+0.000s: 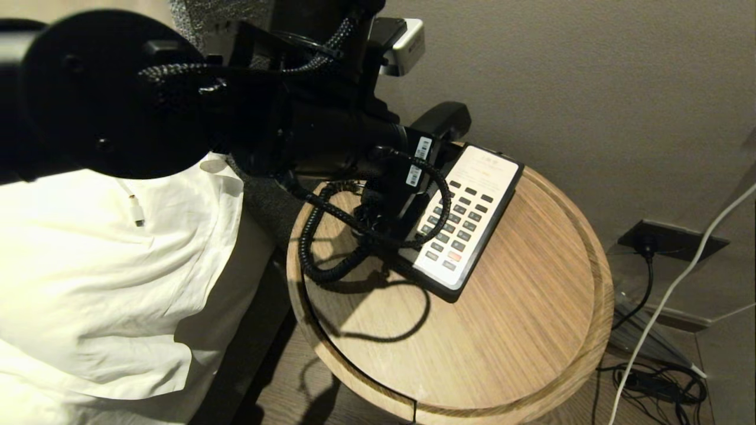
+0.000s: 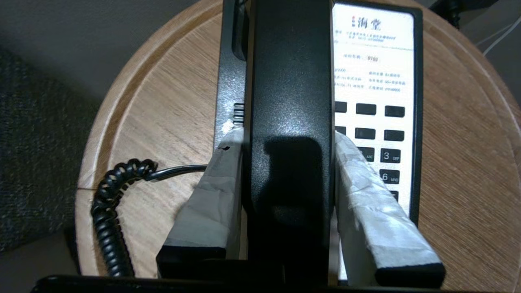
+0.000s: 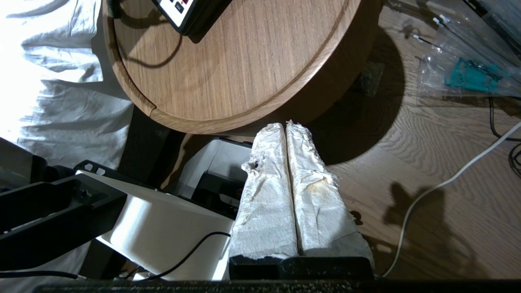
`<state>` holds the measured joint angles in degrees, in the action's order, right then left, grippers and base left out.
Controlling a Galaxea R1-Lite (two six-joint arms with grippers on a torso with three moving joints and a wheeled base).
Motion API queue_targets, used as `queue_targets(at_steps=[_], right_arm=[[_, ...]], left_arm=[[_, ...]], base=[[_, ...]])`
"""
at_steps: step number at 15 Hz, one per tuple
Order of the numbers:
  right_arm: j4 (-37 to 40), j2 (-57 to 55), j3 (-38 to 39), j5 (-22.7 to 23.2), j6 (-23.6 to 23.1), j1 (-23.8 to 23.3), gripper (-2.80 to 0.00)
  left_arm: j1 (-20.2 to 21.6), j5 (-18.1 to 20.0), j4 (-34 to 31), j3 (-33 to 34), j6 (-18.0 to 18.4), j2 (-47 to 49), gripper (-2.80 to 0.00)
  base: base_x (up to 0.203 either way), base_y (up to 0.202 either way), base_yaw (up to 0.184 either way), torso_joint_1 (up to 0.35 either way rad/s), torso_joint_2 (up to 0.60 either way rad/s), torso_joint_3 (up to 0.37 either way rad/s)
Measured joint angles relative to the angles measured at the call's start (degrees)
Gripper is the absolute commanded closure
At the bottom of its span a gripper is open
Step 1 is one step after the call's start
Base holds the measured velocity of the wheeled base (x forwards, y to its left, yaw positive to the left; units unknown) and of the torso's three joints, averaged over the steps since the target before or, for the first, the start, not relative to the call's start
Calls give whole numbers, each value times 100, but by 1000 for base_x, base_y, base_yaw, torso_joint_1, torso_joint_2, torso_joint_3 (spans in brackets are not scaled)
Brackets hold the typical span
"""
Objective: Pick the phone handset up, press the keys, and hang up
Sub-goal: Put the handset back
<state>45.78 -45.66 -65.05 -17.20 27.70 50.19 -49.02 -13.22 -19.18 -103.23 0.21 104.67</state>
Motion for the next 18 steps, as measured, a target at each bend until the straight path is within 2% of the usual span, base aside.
queue_targets(at_steps=[11, 18], right_arm=[[-33, 4, 17, 64, 9, -5, 0], [-39, -31, 45, 117, 9, 0, 0]], left_arm=[[92, 56, 690, 1041, -16, -126, 0], [197, 272, 1039, 1520, 0, -218, 0]], base=[[0, 0, 0, 0, 0, 0], [0, 0, 0, 0, 0, 0]])
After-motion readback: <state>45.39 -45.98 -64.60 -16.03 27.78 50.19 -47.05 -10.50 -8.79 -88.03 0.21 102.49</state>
